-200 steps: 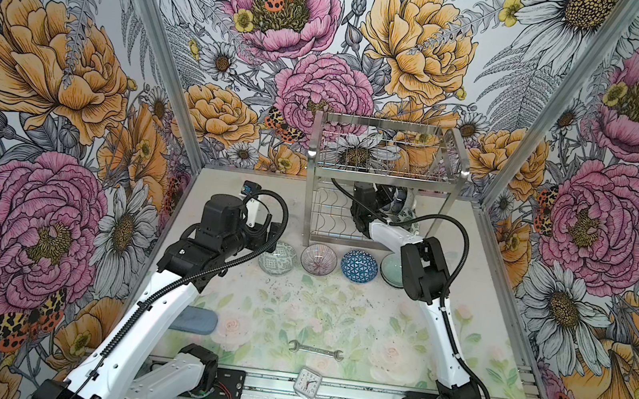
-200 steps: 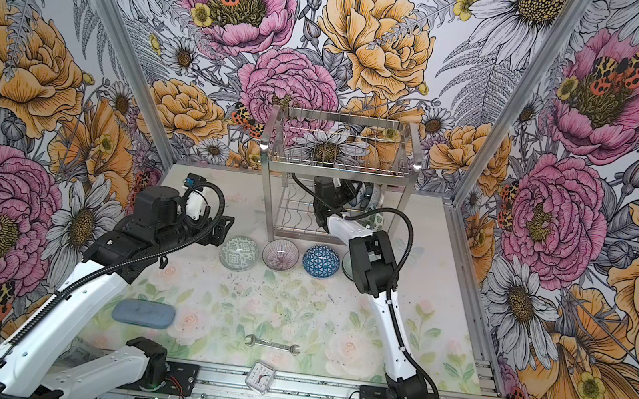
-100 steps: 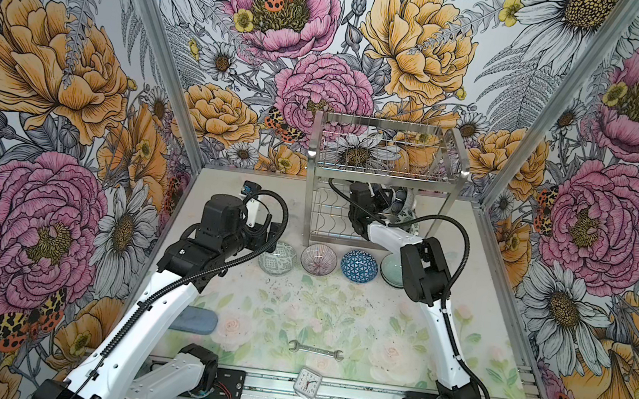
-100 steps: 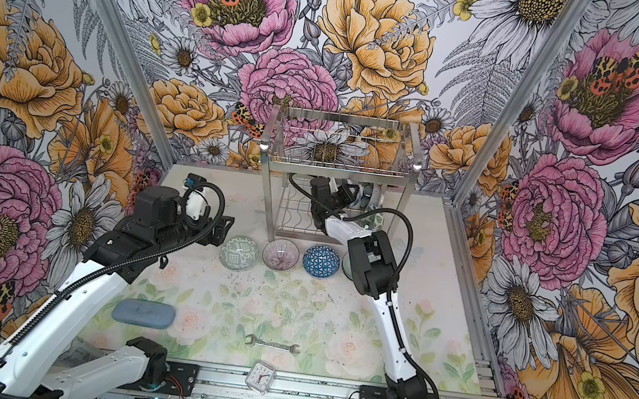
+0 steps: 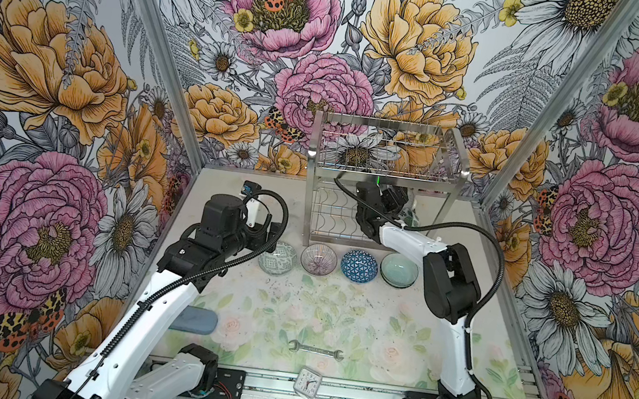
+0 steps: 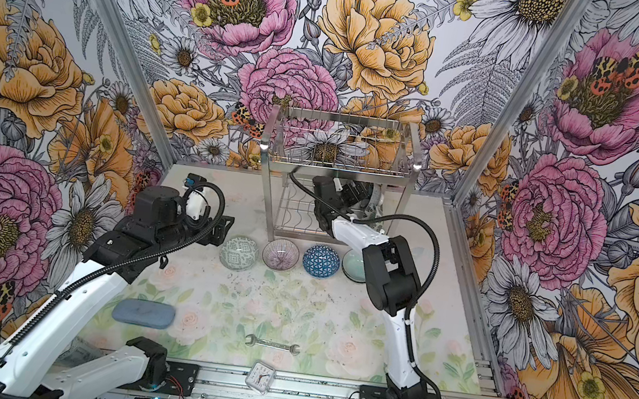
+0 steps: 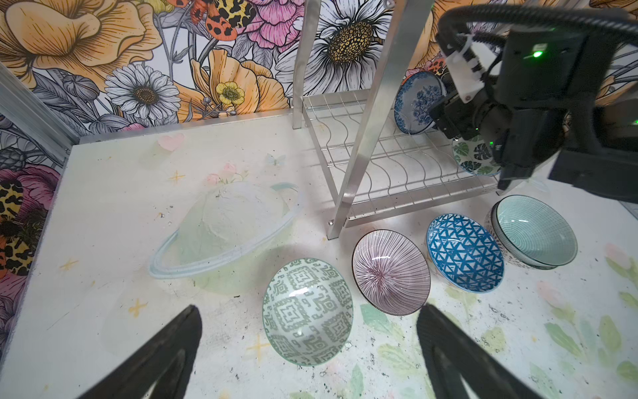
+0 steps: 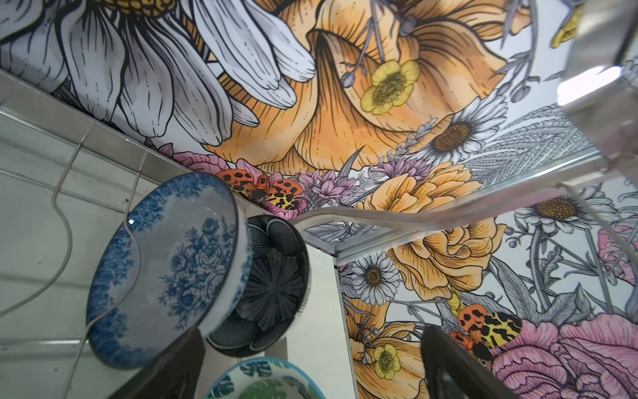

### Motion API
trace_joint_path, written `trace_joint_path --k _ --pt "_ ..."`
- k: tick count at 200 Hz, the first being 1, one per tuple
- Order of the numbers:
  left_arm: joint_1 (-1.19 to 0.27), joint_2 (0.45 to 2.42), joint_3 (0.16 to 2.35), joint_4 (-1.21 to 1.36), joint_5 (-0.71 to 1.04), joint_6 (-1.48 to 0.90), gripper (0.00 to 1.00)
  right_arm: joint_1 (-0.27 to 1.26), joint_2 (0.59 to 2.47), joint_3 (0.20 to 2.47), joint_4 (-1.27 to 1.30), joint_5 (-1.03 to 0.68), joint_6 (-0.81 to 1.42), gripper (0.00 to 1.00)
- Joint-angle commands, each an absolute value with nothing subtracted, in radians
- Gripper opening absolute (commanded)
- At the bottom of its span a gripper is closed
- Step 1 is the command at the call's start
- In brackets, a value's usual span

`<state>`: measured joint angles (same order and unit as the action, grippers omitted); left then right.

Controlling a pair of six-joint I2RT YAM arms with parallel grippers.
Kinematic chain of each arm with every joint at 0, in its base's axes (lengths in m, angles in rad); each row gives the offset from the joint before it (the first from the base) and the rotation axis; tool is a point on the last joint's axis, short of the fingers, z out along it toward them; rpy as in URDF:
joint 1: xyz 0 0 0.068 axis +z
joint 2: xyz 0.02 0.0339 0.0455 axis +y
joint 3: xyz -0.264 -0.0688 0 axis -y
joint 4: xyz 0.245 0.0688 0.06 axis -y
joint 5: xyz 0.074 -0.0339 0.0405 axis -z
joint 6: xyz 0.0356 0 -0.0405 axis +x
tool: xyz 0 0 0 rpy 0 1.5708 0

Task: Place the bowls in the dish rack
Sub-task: 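Open and withdraw the right gripper while the left gripper moves toward the green striped bowl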

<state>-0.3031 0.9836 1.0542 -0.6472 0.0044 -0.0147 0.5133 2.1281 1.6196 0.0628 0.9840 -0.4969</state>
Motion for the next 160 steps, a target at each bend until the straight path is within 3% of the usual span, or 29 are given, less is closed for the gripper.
trace_joint_path --k 1,89,160 --pt "-0.296 0.985 1.046 -0.629 0.012 0.0 0.99 0.539 2.011 1.516 0.027 0.905 -0.415 1.0" --pt "-0.309 1.04 1.078 -0.63 0.031 -0.056 0.99 0.571 1.53 1.103 -0.085 0.595 -0.118 1.0" --pt "-0.613 1.206 1.114 -0.557 -0.114 -0.175 0.99 0.441 1.155 0.904 -0.166 0.391 0.097 1.0"
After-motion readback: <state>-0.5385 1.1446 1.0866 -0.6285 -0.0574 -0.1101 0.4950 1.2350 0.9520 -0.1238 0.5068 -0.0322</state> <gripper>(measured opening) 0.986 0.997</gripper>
